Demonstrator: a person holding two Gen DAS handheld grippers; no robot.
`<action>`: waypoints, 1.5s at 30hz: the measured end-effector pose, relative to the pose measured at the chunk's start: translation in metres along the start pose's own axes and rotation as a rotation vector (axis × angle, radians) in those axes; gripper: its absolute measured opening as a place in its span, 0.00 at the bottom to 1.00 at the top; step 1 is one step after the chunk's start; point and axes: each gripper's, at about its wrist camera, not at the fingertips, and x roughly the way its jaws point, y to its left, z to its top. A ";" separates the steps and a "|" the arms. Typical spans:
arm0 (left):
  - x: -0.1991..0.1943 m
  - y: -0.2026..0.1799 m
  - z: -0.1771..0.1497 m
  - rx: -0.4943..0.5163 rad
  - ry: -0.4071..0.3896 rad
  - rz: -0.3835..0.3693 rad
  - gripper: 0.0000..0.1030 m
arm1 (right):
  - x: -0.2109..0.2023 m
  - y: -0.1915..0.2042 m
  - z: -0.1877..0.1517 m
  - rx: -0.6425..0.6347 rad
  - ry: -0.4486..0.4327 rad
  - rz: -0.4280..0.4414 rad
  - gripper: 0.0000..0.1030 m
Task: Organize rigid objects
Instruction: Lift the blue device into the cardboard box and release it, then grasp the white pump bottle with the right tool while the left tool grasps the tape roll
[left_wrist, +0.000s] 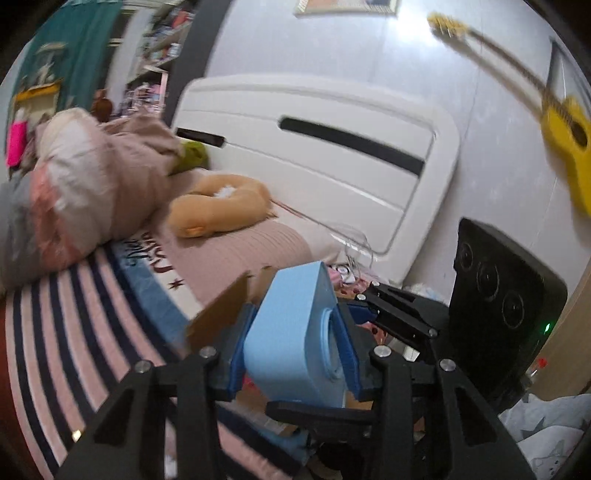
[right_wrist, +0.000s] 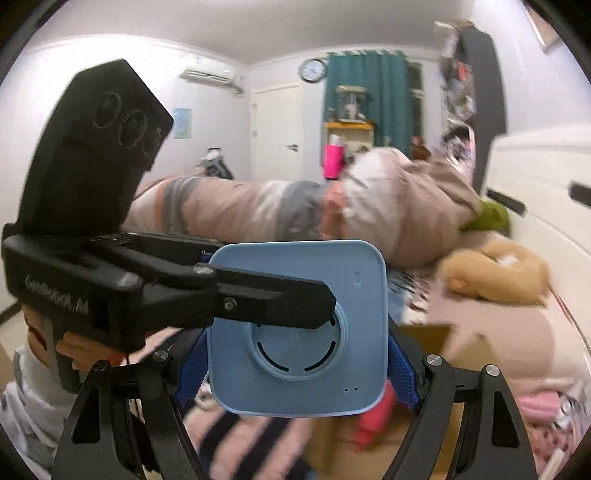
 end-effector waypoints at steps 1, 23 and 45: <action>0.014 -0.005 0.004 0.008 0.024 0.000 0.38 | -0.005 -0.018 -0.004 0.024 0.014 0.003 0.76; 0.096 0.014 -0.012 -0.076 0.221 0.049 0.63 | 0.044 -0.094 -0.060 0.075 0.291 -0.036 0.94; -0.112 0.156 -0.153 -0.339 0.008 0.529 0.75 | 0.092 0.106 -0.017 -0.153 0.295 0.147 0.77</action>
